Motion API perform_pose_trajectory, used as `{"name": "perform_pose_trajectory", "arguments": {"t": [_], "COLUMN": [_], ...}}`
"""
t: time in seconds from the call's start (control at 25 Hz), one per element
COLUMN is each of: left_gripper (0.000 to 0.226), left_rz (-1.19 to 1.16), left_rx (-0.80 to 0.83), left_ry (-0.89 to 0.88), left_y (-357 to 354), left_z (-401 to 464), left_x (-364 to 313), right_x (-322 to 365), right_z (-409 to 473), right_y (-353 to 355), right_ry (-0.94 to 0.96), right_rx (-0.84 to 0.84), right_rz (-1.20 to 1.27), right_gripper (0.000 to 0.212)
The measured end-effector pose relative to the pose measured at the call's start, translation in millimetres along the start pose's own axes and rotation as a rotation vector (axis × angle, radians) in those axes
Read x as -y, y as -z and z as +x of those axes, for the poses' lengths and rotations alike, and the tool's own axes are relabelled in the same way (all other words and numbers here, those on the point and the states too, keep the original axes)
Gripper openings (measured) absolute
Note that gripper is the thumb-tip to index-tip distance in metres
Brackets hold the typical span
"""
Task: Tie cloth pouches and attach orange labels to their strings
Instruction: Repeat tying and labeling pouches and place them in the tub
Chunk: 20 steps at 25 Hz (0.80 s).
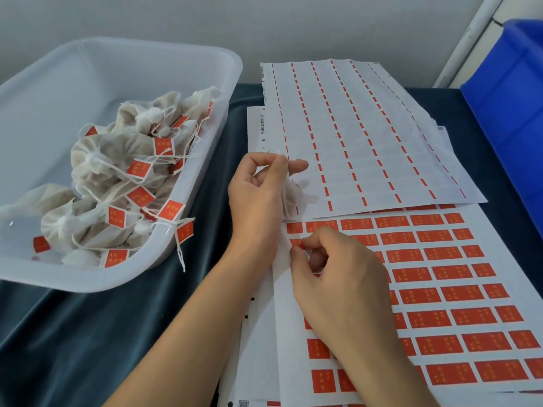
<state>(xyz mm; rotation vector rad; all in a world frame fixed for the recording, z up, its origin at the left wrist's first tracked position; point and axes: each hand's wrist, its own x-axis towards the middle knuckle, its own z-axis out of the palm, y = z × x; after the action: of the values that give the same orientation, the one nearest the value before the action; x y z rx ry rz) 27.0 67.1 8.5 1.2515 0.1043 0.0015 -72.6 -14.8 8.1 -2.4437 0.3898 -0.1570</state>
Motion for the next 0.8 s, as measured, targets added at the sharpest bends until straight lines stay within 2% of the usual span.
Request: {"name": "perform_pose_trajectory", "arguments": {"t": [0.36, 0.52, 0.8], "left_gripper": [0.011, 0.011, 0.010], "left_rz": [0.023, 0.038, 0.025], "left_rx": [-0.005, -0.005, -0.008], "left_ry": [0.006, 0.011, 0.018], "left_y": [0.6, 0.0, 0.3], "left_z": [0.1, -0.6, -1.2], "left_x": [-1.0, -1.5, -1.9], "right_x": [-8.7, -15.5, -20.0], "right_z": [18.3, 29.6, 22.9], "right_y": [16.1, 22.2, 21.2], "right_ry": [-0.029, -0.040, 0.038], "right_rx": [0.185, 0.286, 0.218], "right_rz": [0.053, 0.110, 0.047], "right_gripper": [0.020, 0.011, 0.010]}}
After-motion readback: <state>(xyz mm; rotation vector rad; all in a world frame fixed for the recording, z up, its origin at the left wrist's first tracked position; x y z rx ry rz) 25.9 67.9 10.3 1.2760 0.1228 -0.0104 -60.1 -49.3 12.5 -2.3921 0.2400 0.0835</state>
